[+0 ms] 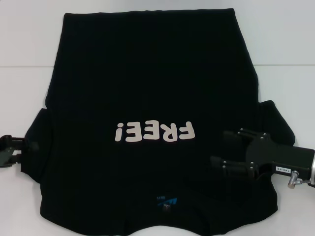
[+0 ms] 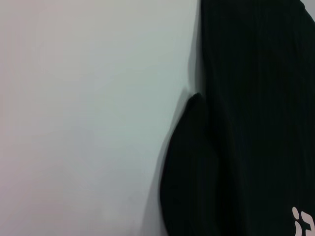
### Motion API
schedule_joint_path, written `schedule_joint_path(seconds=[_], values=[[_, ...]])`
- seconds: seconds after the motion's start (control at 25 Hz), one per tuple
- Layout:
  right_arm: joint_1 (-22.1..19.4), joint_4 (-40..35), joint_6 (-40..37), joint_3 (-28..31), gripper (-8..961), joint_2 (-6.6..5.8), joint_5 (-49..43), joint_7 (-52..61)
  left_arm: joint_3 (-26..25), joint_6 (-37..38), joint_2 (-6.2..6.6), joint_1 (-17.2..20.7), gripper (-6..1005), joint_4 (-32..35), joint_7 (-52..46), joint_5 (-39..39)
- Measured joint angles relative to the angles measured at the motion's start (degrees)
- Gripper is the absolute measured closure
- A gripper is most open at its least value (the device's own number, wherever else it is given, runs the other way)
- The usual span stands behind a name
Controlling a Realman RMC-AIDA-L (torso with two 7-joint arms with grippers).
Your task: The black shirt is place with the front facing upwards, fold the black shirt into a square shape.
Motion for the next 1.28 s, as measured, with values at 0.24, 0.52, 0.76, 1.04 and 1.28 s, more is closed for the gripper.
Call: schedule_joint_path(seconds=[0.24, 0.52, 0.76, 1.04, 1.28], values=[[0.0, -0.1, -0.2, 0.0, 88, 0.00, 0.0, 0.0, 0.7, 0.0, 0.00, -0.3, 466, -0.1, 0.0, 0.0], [0.1, -0.1, -0.5, 0.0, 89, 0.00, 0.0, 0.0, 0.9, -0.3, -0.05, -0.5, 771, -0.1, 0.0, 0.0], [0.2, -0.2, -0.8, 0.0, 88, 0.00, 0.0, 0.0, 0.8, -0.5, -0.09, -0.5, 970, 0.2, 0.0, 0.0], [0.2, -0.2, -1.1, 0.0, 95, -0.07, 0.0, 0.0, 0.8, -1.0, 0.27, -0.2, 996, 2.3, -0.1, 0.0], [0.1, -0.3, -1.2, 0.0, 103, -0.21, 0.0, 0.0, 0.8, -0.8, 1.52, 0.0, 995, 5.9, -0.7, 0.1]])
